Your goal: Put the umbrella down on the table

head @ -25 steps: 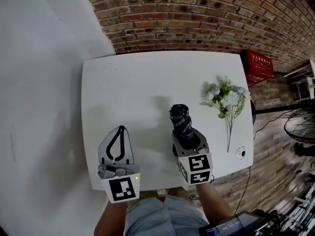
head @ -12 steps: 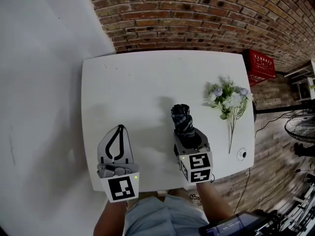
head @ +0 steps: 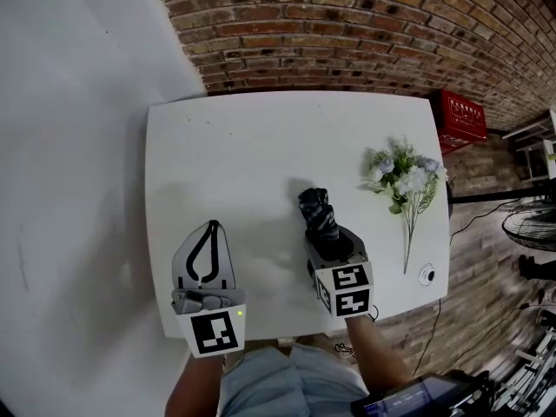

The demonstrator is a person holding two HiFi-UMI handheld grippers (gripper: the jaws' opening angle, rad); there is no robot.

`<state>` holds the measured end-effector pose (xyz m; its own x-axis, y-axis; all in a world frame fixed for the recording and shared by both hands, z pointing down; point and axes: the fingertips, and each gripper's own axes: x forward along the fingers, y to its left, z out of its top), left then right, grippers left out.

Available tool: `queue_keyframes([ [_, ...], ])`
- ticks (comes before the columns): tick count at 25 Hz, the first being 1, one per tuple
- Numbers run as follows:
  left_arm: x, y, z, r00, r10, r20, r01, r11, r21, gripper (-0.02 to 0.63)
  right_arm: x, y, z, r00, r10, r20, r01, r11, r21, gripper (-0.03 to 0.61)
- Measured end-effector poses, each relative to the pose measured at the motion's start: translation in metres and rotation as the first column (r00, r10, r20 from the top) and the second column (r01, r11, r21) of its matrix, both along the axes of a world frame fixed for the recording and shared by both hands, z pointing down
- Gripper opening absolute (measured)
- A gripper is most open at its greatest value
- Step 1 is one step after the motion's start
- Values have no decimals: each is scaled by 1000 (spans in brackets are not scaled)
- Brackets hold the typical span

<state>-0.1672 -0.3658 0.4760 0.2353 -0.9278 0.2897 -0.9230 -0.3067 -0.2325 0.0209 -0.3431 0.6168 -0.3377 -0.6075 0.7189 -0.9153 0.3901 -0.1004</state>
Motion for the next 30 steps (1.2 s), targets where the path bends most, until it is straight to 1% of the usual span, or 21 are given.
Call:
queue_keyframes([
  [5,1,1,-4,1000,-3,-2,3,1000,11,9,-2,1,3,1000,-20,7,21,999,-28,261],
  [10,2,5,-10,1000,-7,-2,8,1000,22,9,-1,0,-3,999,-18,27,19,999,-27,298],
  [13,1,9,-18,1000,-12,3,12,999,37,9,1,-3,-16,999,-17,38,16,1000,8,302],
  [16,3,15,-28,1000,-22,-8,23,998,56,9,1,-4,-36,998,-23,55,21,998,53,302],
  [20,13,26,-51,1000,-20,-14,22,995,93,9,5,-4,-70,996,-33,84,22,991,133,296],
  [24,25,39,-80,999,-18,-32,22,989,147,9,7,0,-108,989,-51,142,20,977,212,253],
  [26,30,46,-96,999,-18,-28,23,983,180,9,7,4,-129,986,-70,154,27,963,266,220],
  [28,34,55,-112,999,-25,-31,31,978,206,9,5,10,-156,979,-109,174,44,938,343,166],
  [29,36,59,-121,999,-29,-32,35,975,219,9,3,13,-171,973,-132,188,51,921,387,107],
  [30,38,63,-129,999,-32,-31,38,972,233,9,1,16,-186,968,-154,200,55,902,428,83],
])
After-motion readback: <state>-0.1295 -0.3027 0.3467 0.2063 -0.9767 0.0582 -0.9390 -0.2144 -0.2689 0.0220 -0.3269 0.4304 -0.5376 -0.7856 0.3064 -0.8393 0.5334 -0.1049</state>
